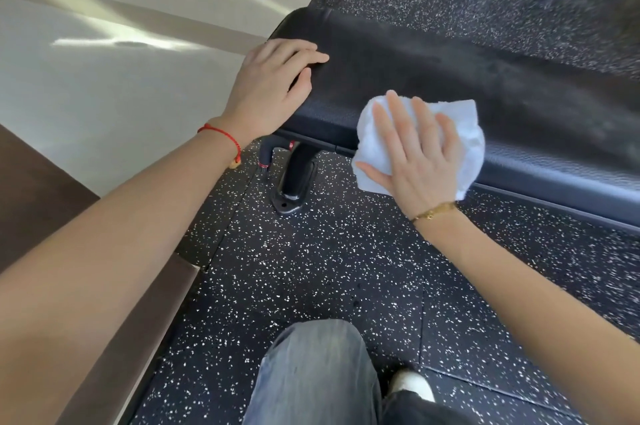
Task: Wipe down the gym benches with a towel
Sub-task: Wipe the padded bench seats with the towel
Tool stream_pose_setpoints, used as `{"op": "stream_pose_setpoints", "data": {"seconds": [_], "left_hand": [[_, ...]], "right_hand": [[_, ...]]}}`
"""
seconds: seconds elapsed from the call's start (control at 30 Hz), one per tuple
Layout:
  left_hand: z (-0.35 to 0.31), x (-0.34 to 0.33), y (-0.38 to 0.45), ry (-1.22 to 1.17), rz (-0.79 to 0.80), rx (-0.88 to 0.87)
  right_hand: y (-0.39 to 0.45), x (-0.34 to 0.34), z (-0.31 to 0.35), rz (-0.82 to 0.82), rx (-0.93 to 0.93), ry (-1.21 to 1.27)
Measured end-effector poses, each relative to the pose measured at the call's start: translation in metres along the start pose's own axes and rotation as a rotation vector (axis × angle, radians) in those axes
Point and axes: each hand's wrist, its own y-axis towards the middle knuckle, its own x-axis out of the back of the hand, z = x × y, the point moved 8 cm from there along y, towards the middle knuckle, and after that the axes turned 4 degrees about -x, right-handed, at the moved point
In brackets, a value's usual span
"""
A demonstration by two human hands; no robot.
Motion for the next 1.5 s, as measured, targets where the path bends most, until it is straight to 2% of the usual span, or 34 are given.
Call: {"op": "stream_pose_setpoints", "data": {"seconds": [0.17,0.33,0.57,0.73,0.8,0.93,1.07,1.17,1.33,1.5], "left_hand": [[-0.001,0.000,-0.002,0.019,0.048,0.020],[-0.027,0.000,-0.009,0.063,0.014,0.052],[-0.091,-0.020,0.014,0.026,-0.048,0.017],[-0.107,-0.026,0.029,0.020,-0.025,-0.052],[-0.114,-0.032,0.031,0.025,-0.004,-0.052],[-0.119,-0.035,0.031,0.054,-0.015,-0.030],[-0.120,-0.034,0.030,0.056,-0.041,-0.015],[-0.117,-0.033,0.028,0.053,-0.045,-0.026],[-0.117,-0.035,0.028,0.062,-0.056,-0.031],[-0.117,-0.034,0.026,0.064,-0.065,-0.042]], "right_hand": [[-0.009,0.001,-0.014,-0.018,0.037,0.076],[-0.033,0.004,-0.054,-0.016,-0.056,0.003],[-0.004,-0.005,-0.024,0.049,0.002,0.071],[-0.063,-0.003,-0.113,0.108,-0.133,0.133],[-0.074,-0.005,-0.128,0.122,-0.161,0.120],[-0.066,-0.009,-0.115,0.103,-0.214,0.078],[-0.057,-0.008,-0.098,0.080,-0.166,0.043],[-0.063,-0.004,-0.111,0.063,-0.144,0.077],[-0.085,-0.003,-0.140,0.095,-0.305,0.032],[-0.046,-0.006,-0.074,0.059,-0.118,0.002]]}}
